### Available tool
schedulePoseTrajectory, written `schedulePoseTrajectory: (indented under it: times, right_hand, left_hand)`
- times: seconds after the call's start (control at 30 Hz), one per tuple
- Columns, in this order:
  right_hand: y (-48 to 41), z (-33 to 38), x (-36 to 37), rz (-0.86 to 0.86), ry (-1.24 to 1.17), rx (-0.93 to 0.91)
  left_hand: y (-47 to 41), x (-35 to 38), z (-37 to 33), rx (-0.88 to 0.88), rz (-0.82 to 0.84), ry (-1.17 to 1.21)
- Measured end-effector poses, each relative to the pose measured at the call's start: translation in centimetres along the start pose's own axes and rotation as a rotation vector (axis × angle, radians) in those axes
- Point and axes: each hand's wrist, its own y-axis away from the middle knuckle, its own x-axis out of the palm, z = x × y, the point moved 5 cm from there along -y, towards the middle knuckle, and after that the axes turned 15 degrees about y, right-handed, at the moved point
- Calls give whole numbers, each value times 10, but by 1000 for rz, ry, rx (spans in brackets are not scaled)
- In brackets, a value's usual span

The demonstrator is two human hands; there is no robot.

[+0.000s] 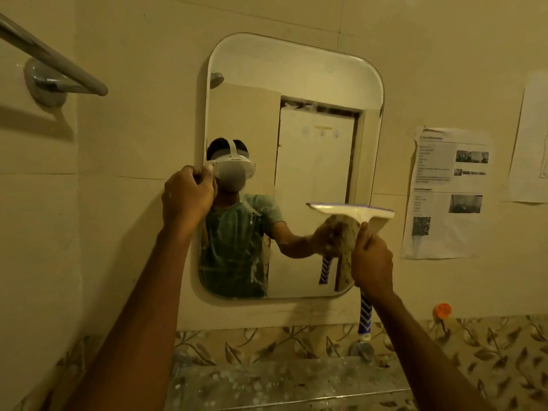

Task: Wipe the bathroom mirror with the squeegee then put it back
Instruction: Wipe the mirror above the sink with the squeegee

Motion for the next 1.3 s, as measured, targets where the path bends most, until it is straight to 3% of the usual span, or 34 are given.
schedulePoseTrajectory:
  times: [0.17,0.4,0.7,1.0,1.3]
  right_hand:
    - [12,-3,-4,57,42,57]
    - [-43,30,-34,19,16,-18]
    - [66,-52,2,168,122,86]
    - [-14,6,-19,40,39,18]
    - [81,-51,17,163,113,64]
  left_hand:
    - [5,0,9,-33,35,14]
    - [5,3,16,-38,38,32]
    - [12,7,22,-112,-25,81]
    - [21,10,29,-120,-94,51]
    - [20,8,31,-84,-104,-21]
